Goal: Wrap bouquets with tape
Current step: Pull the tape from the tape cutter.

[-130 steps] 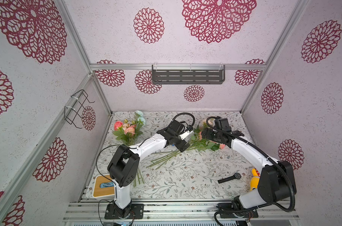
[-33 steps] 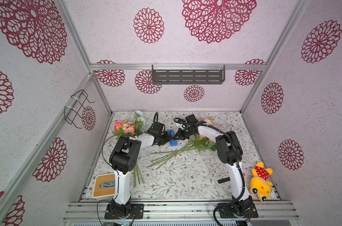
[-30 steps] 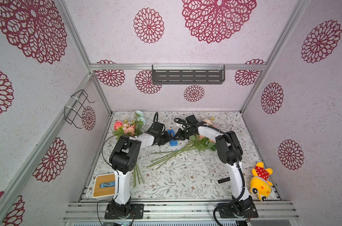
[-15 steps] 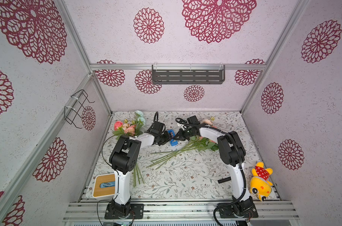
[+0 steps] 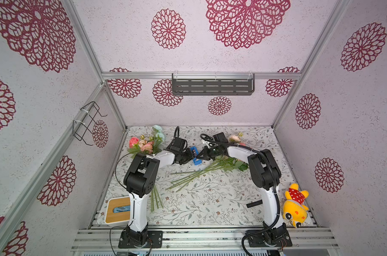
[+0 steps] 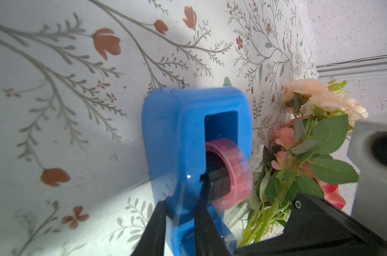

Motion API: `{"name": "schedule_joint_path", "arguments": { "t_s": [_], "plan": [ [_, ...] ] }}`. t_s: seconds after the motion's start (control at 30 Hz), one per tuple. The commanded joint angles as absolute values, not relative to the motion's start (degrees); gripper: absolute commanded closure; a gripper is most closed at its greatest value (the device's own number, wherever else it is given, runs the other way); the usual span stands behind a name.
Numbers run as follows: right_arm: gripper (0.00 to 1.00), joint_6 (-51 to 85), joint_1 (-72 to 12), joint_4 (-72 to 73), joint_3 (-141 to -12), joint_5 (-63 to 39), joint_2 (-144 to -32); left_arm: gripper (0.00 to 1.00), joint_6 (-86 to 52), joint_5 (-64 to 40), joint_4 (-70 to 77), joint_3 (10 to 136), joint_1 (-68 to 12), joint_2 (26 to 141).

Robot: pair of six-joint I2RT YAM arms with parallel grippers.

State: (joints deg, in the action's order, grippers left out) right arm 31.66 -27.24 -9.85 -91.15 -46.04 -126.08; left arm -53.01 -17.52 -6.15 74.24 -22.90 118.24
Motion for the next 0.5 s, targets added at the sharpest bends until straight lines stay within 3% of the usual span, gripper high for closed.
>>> {"name": "schedule_joint_path", "arguments": {
  "t_s": [0.0,0.47],
  "plan": [
    [1.0,33.99,-27.18,-6.78,-89.67,-50.27,-121.05,0.78,-53.09,-16.88,-7.85,74.77,-24.1,120.01],
    [1.0,39.22,-26.82,-0.82,-85.46,-51.6,-119.78,0.81,-50.42,-14.98,-16.07,80.32,-25.35,122.56]
  ]
}}
